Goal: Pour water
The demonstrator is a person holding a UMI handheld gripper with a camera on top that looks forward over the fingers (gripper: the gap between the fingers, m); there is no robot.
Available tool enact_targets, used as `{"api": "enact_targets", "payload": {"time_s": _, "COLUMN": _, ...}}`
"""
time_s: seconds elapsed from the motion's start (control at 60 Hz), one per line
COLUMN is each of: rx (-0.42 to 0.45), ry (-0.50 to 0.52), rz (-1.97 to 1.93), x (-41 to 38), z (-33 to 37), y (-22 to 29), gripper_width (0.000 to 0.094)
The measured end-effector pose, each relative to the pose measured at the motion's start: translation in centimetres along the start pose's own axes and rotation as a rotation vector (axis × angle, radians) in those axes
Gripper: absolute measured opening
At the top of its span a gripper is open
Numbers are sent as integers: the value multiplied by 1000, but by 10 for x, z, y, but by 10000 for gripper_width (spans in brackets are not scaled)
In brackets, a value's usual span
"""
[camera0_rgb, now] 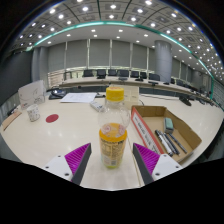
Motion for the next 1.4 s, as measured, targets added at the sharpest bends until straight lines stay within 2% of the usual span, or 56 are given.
{"api": "enact_targets", "payload": {"time_s": 0.1, "rx": 43, "ry": -4, "rz": -7, "x": -2, "z": -26, "y": 7, "gripper_width": 830}}
{"api": "enact_targets", "payload": {"time_s": 0.133, "rx": 49, "ry": -1, "rz": -9, "x": -3, "z": -34, "y": 8, "gripper_width": 776}}
{"api": "enact_targets", "payload": {"time_s": 0.233, "rx": 59, "ry": 13, "rz": -6, "x": -3, "z": -50, "y": 8, "gripper_width": 535}}
{"api": "enact_targets", "payload": {"time_s": 0.333, "rx": 76, "ry": 17, "rz": 17, "x": -7, "z": -54, "y": 12, "gripper_width": 517}}
{"api": "enact_targets", "payload": {"time_s": 0.467, "rx": 86, "ry": -17, "rz": 56, "x": -6, "z": -55, "y": 14, "gripper_width": 423}}
{"api": "enact_targets", "payload": {"time_s": 0.65, "rx": 89, "ry": -67, "rz": 146, "x": -14, "z": -55, "y": 31, "gripper_width": 407}}
{"api": "enact_targets", "payload": {"time_s": 0.9, "rx": 122, "ry": -188, "rz": 336, "x": -65, "z": -62, "y": 110, "gripper_width": 407}}
{"api": "enact_targets", "payload": {"time_s": 1.183, "rx": 187, "ry": -377, "rz": 818, "x": -212, "z": -79, "y": 209, "gripper_width": 406}}
{"api": "enact_targets", "payload": {"time_s": 1.4, "rx": 194, "ry": -467, "rz": 1358, "x": -337, "z": -129, "y": 215, "gripper_width": 405}}
Point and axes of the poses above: the point between the fingertips, and its own axes, seen from behind it with the camera up: x to the right, y up, z backward, against the way the camera looks, the point moved 3 cm from there along z, backward, against the way the camera looks, and after that the axes turned 4 degrees about -z, right-handed, at the moved point
